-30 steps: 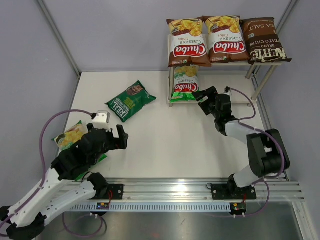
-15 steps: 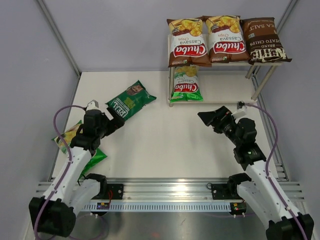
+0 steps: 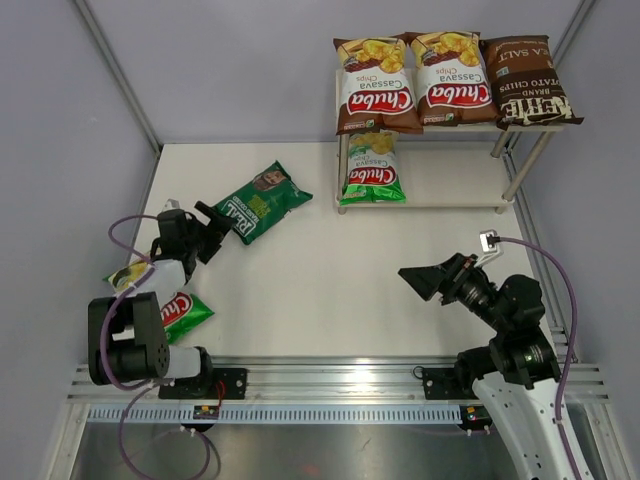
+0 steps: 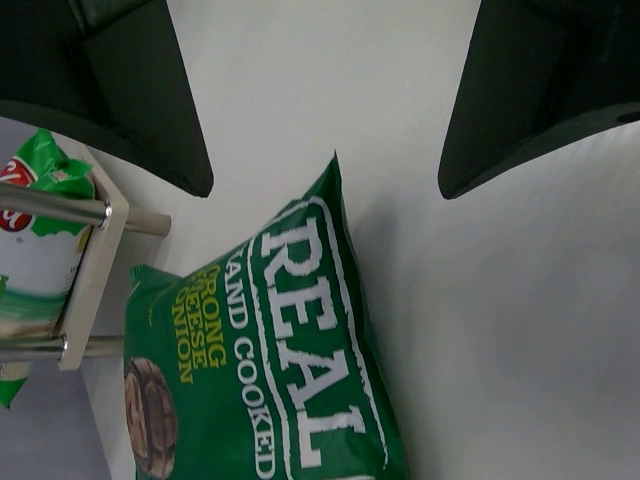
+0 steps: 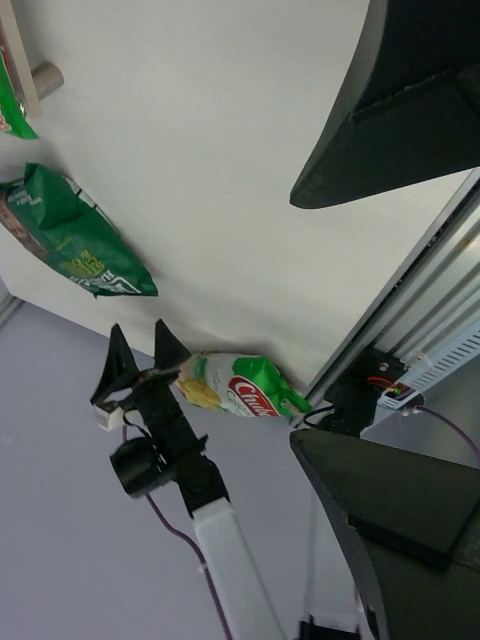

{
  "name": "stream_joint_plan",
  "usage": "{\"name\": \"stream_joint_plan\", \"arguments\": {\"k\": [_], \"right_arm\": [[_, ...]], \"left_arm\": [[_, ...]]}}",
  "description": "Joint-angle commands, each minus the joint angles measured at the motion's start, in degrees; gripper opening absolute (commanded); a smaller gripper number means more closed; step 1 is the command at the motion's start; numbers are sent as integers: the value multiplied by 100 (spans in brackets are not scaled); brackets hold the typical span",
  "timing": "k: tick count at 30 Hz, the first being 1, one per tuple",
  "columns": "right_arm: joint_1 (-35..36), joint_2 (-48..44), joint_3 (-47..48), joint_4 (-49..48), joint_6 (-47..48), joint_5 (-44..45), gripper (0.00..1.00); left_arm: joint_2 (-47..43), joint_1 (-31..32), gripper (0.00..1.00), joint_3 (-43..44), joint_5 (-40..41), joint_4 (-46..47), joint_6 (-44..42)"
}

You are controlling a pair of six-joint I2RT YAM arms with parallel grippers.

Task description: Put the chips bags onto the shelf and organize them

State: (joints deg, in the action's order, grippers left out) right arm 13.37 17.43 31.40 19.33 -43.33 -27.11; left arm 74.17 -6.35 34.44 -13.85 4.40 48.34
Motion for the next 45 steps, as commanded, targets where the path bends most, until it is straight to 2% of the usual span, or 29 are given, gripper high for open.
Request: {"name": "stream_joint_plan", "arguments": {"k": [1, 12, 16, 20, 24, 25, 27, 28, 30, 34, 37, 42, 45], "right_arm": [[-1, -204, 279, 88, 79, -741, 99], [-1, -451, 569, 422, 404, -962, 99], [-1, -460, 622, 405, 405, -998, 99], [-9, -434, 648, 291, 369, -1006, 99], [-1, -399, 666, 194, 343, -1015, 99], [-1, -398, 675, 185, 343, -1015, 99], [-9, -390, 692, 211, 360, -1007, 99], [-1, -407, 710, 229, 387, -989, 99], [-9, -407, 754, 343, 474, -936, 99], [-1, -433, 798, 527, 598, -778, 99], [-1, -425, 807, 633, 659, -708, 99], [-9, -486, 815, 800, 800, -471, 99], [-1, -425, 719, 809, 818, -348, 99]], "left_arm": [[648, -173, 99, 54, -478, 1474, 273], [3366, -367, 99, 160, -1278, 4963, 1187], [3745, -376, 95, 318, -1374, 5377, 1353], [3798, -315, 86, 546, -1200, 4843, 1310], [3841, -200, 72, 836, -1164, 4456, 1135], [3859, -174, 64, 906, -1173, 4377, 1082], [3824, -104, 51, 1021, -1208, 4262, 959], [3798, -77, 40, 1030, -1199, 4270, 950], [3623, -42, 27, 987, -1138, 4279, 958], [3043, 55, 15, 776, -1129, 4332, 976], [2428, 125, 2, 557, -1295, 4341, 906], [1156, 239, 0, 152, -1883, 4017, 748], [513, 371, 0, 142, -2183, 2956, 388]]}}
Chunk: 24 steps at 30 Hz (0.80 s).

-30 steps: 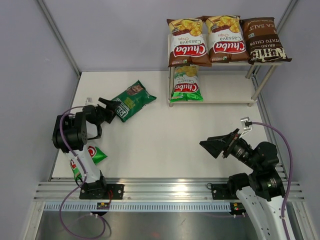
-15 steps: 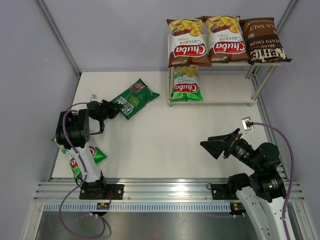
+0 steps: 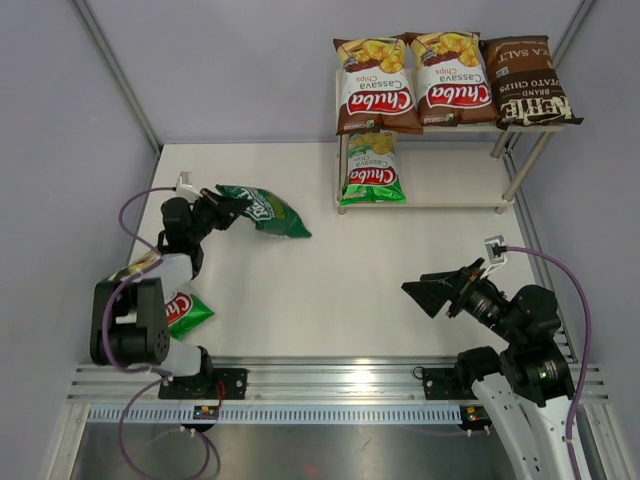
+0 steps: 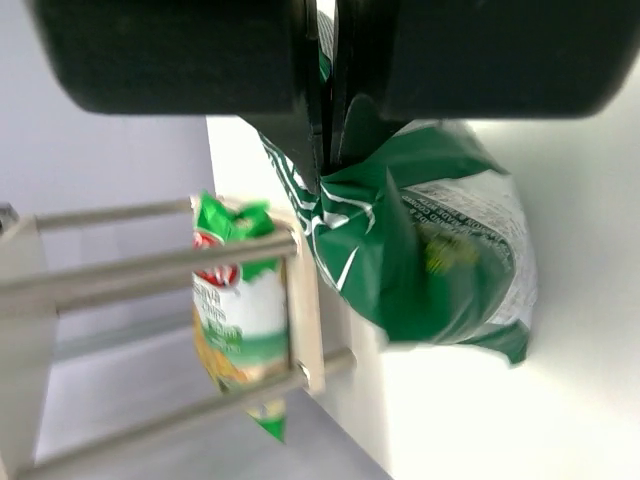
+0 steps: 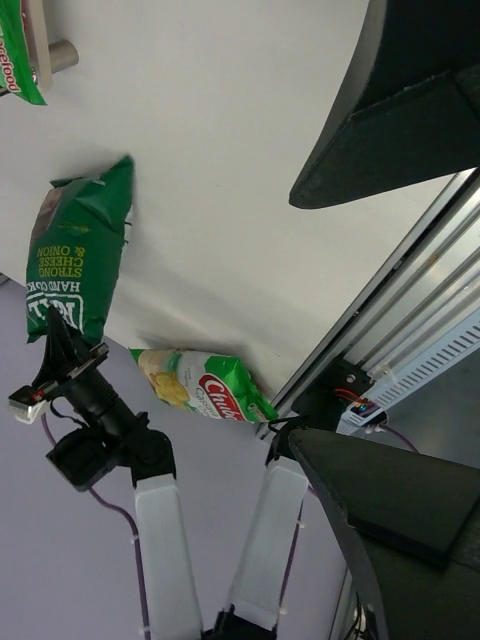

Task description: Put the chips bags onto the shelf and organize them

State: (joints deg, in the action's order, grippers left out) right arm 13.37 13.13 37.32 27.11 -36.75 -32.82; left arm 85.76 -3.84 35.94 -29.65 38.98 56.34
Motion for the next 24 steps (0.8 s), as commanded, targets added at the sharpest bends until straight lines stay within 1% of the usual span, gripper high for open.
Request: {"name": "stream_joint_plan", "arguments": {"k": [1, 2, 3, 4, 5, 6, 7, 8, 9, 10, 12, 13, 14, 16, 17, 20, 21, 22, 24], "right_arm": [[-1, 58, 118, 57, 194, 223, 98], [-1, 198, 83, 75, 230, 206, 98], [-9, 269, 74, 92, 239, 171, 98], [-1, 330, 56, 58, 247, 127, 98], [-1, 444, 13, 14, 248, 31, 98], [-1, 497, -5, -13, 265, -31, 98], [-9, 533, -23, -74, 309, -93, 98], [-9, 568, -40, -109, 387, -224, 98], [-1, 577, -58, -162, 423, -321, 99], [-1, 568, -110, -363, 406, -452, 98], [-9, 586, -146, -636, 353, -883, 99], [-1, 629, -120, -872, 344, -1058, 98], [-1, 717, -76, -961, 405, -1478, 99], [-1, 858, 73, -928, 537, -1823, 99], [-1, 1041, 317, -814, 729, -2077, 98], [148, 1428, 600, -839, 731, -2394, 97], [201, 1534, 653, -857, 731, -2413, 97], [271, 1631, 810, -761, 774, -2379, 96], [517, 1973, 995, -699, 976, -2343, 96]], "left_arm": [[-1126, 198, 0, 26, -621, -1402, -570], [-1427, 251, 0, 79, -621, -1855, -1015], [-1700, 313, 0, 219, -578, -2285, -1246], [-2190, 418, 0, 316, -568, -3134, -1483], [-2377, 532, 0, 430, -629, -3560, -2016], [-2518, 594, 0, 788, -734, -3921, -2300], [-2659, 769, 0, 957, -1014, -4777, -2564], [-2826, 892, 0, 1141, -1104, -5134, -3010], [-2923, 1041, 0, 1378, -1122, -5398, -3145], [-3029, 1426, 0, 1511, -1166, -5819, -3390], [-3100, 1858, 0, 1740, -1166, -6243, -3707], [-3126, 2243, 0, 1993, -1096, -6706, -4031], [-3118, 2421, 0, 2126, -1052, -6954, -4234], [-3126, 2842, 0, 2346, -842, -7559, -4569], [-3144, 2932, 0, 2504, -806, -7711, -4814], [-3205, 3300, 0, 2750, -894, -8283, -5342], [-3310, 3484, 0, 2769, -746, -8380, -5448], [-3363, 3965, 0, 2769, -605, -8389, -5519], [-3407, 4424, 0, 2751, -385, -8442, -5598]]}}
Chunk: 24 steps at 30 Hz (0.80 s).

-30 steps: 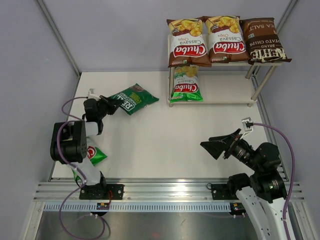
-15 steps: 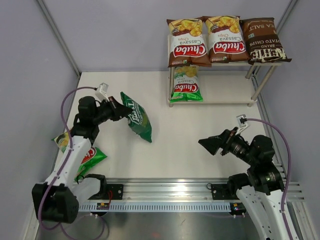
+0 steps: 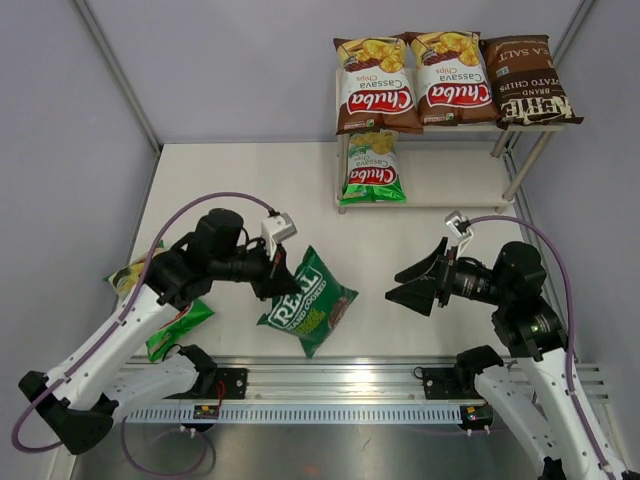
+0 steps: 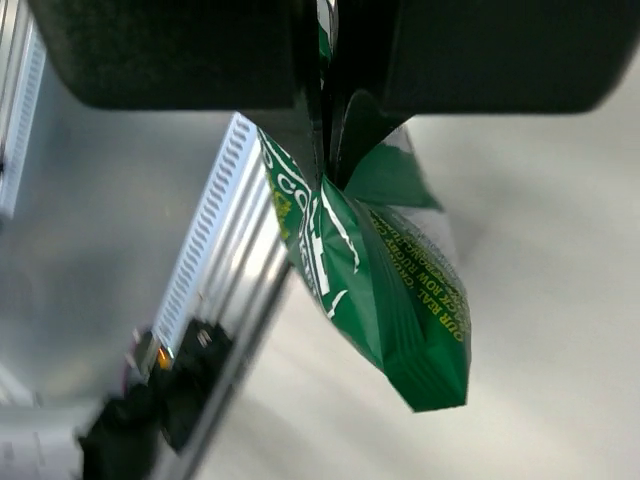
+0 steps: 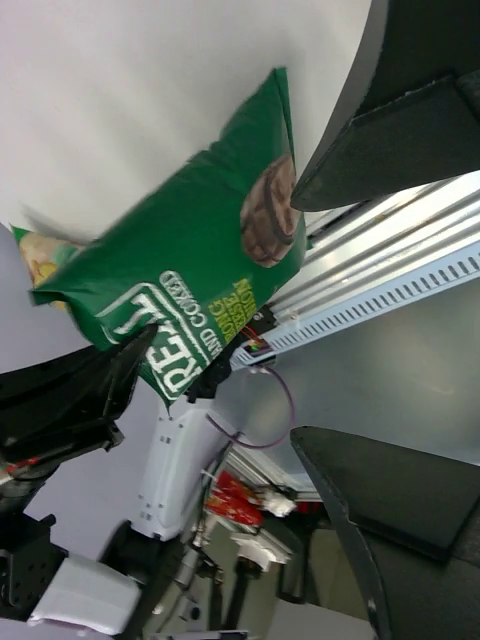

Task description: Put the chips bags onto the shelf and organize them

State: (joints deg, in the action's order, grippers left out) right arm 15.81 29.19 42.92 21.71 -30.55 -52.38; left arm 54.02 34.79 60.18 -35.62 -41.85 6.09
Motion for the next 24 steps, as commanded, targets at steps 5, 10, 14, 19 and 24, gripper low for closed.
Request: {"name": "stream_joint_plan", "arguments": {"k": [5, 10, 14, 19, 24], "right_arm": [[1054, 1420, 1499, 1009, 1566, 639, 95], [1660, 2011, 1650, 967, 2148, 466, 94], [2258, 2213, 1676, 764, 2867, 80, 99], [2620, 2486, 1808, 545, 3239, 167, 99], [3417, 2969, 1887, 395, 3371, 210, 99]], "left_arm": [[-67, 1416, 0, 248, 538, -447, -819], [82, 1715, 0, 309, 232, -438, -1021], [109, 1935, 0, 380, -427, -509, -1162], [-67, 2076, 0, 406, -1131, -500, -1259], [-181, 2111, 0, 564, -1447, -543, -1320]]}}
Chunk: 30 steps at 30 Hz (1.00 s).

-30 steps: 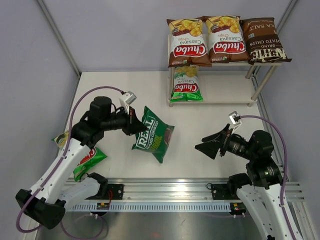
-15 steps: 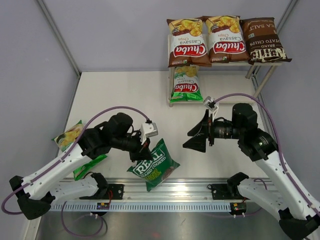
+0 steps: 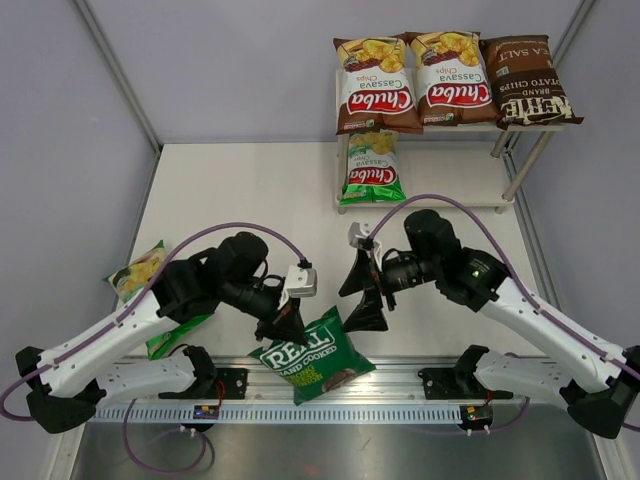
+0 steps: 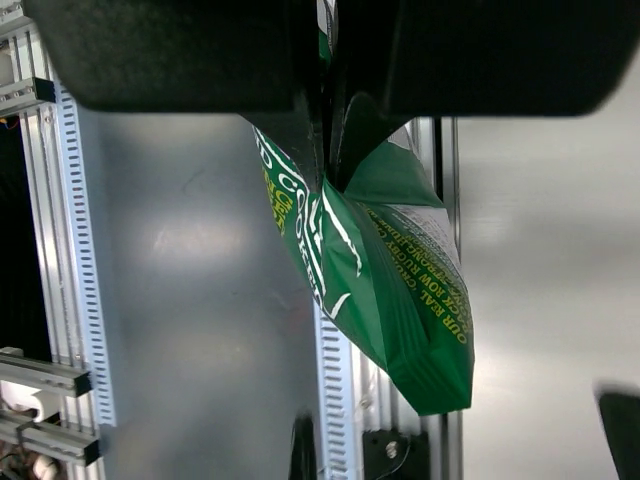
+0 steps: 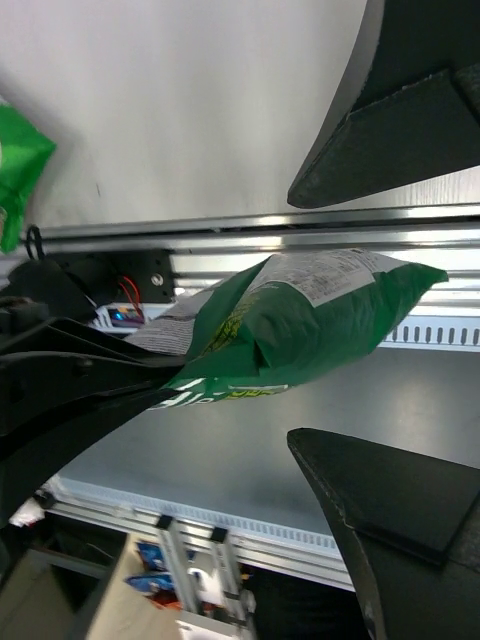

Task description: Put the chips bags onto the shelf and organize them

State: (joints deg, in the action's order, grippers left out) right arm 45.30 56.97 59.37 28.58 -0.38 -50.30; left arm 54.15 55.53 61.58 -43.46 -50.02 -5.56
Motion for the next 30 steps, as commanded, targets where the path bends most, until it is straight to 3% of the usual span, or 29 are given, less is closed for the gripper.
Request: {"name": "stream_joint_plan", "arguments": {"k": [1, 8, 20, 21, 25, 26, 29, 30], "right_arm": [[558, 244, 267, -300, 398, 38, 100], [849, 166, 13, -993, 127, -497, 99], [1016, 482, -356, -1829, -348, -173, 91], [1016, 473, -374, -1882, -348, -173, 89], [1016, 438, -400, -1926, -375, -243, 61], [1025, 412, -409, -1952, -392, -252, 50], [1016, 280, -479, -2093, -480, -103, 42], [1016, 245, -497, -2163, -489, -42, 34]], "left_arm": [[-194, 37, 0, 460, -681, 265, -190], [-133, 37, 0, 741, -585, 203, -208], [-71, 37, 0, 961, -883, 572, -164], [-63, 37, 0, 1013, -866, 529, -191], [-27, 28, 0, 1101, -603, 484, -209], [-27, 28, 0, 1102, -498, 510, -165], [8, 20, 0, 1145, 65, 677, 107], [16, 20, 0, 1180, 414, 747, 221]]}}
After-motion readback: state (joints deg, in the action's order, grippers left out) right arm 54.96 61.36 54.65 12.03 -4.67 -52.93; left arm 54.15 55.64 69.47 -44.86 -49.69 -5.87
